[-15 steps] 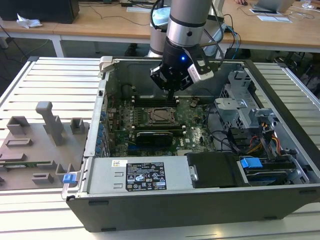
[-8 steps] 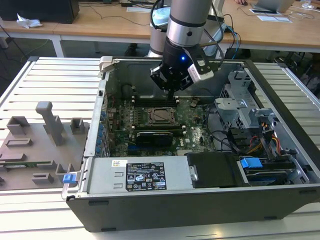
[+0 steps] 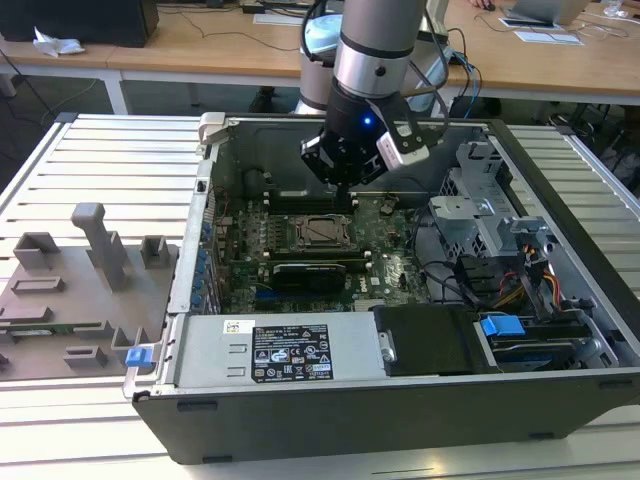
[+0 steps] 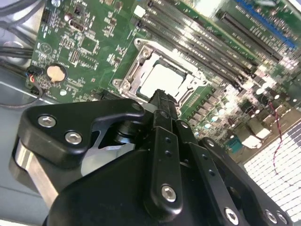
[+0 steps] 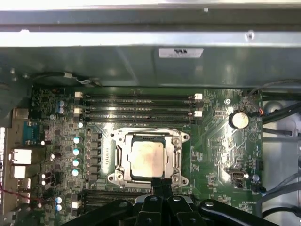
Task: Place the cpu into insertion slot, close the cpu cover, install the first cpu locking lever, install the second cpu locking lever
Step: 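Install the second cpu locking lever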
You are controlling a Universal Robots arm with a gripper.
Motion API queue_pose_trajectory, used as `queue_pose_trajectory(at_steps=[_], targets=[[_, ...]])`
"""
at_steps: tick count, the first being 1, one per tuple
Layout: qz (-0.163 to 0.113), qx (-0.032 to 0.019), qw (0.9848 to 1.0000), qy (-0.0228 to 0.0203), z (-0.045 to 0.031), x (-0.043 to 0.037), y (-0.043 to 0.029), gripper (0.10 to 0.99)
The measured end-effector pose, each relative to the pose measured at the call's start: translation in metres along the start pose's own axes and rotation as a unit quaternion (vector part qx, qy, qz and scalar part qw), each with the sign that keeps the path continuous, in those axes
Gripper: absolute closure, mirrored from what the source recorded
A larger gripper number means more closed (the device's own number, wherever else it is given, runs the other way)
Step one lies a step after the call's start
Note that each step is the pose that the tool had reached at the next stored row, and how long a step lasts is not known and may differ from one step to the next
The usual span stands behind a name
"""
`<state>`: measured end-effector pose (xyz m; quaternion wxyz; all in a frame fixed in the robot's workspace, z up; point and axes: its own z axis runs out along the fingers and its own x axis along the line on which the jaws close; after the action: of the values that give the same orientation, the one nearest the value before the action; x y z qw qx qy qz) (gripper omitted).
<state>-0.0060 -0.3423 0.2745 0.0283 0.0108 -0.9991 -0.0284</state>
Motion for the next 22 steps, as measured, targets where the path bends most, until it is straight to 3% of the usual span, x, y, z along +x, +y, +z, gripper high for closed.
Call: queue_pose_trajectory(at_steps=[8, 12, 16, 18, 20, 22], targets=[[0.000, -0.0010, 1.0000, 0.0000, 0.0013, 0.0005, -0.0174, 0.980], [0.000, -0.0010, 1.0000, 0.0000, 0.0025, 0.0005, -0.0217, 0.980], [0.000, -0.0011, 1.0000, 0.0000, 0.0083, 0.0003, -0.0280, 0.980], [0.000, -0.0019, 1.0000, 0.0000, 0.0164, 0.0001, -0.0304, 0.980], [0.000, -0.0054, 1.0000, 0.0000, 0.0209, 0.0007, -0.0309, 0.980], [-0.001, -0.0121, 0.9999, -0.0002, 0.0244, 0.0037, -0.0331, 0.980]])
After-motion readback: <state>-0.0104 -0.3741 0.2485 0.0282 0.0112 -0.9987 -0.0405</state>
